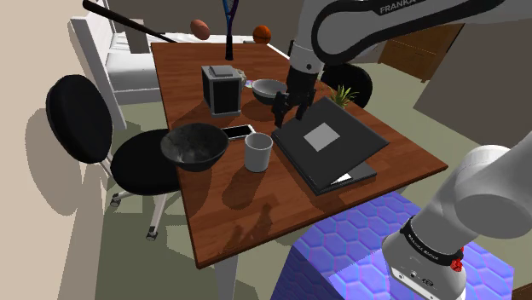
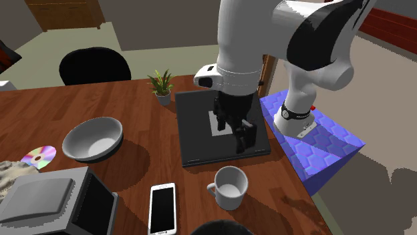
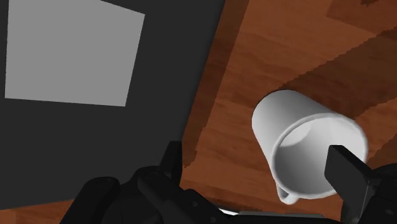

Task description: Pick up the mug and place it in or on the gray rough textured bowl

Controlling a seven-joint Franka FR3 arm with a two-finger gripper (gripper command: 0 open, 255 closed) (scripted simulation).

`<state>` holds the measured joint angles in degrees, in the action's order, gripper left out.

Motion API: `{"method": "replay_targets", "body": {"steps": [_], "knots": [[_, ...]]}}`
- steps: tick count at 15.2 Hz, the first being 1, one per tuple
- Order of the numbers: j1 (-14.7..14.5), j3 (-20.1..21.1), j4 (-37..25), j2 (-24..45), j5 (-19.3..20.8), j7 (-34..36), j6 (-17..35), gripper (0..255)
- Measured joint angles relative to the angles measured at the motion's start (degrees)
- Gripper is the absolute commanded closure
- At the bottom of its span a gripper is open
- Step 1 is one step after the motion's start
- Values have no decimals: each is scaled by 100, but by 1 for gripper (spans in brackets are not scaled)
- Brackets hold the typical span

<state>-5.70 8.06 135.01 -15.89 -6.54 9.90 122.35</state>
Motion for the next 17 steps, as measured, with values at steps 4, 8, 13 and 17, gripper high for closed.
{"method": "replay_targets", "body": {"steps": [4,8,13,17], "knots": [[-84,176,-172,716,50,188,540,0],[-106,228,-286,1189,112,253,898,0],[-122,253,-164,1419,139,286,1251,0],[-120,252,-172,1490,152,290,1315,0]]}}
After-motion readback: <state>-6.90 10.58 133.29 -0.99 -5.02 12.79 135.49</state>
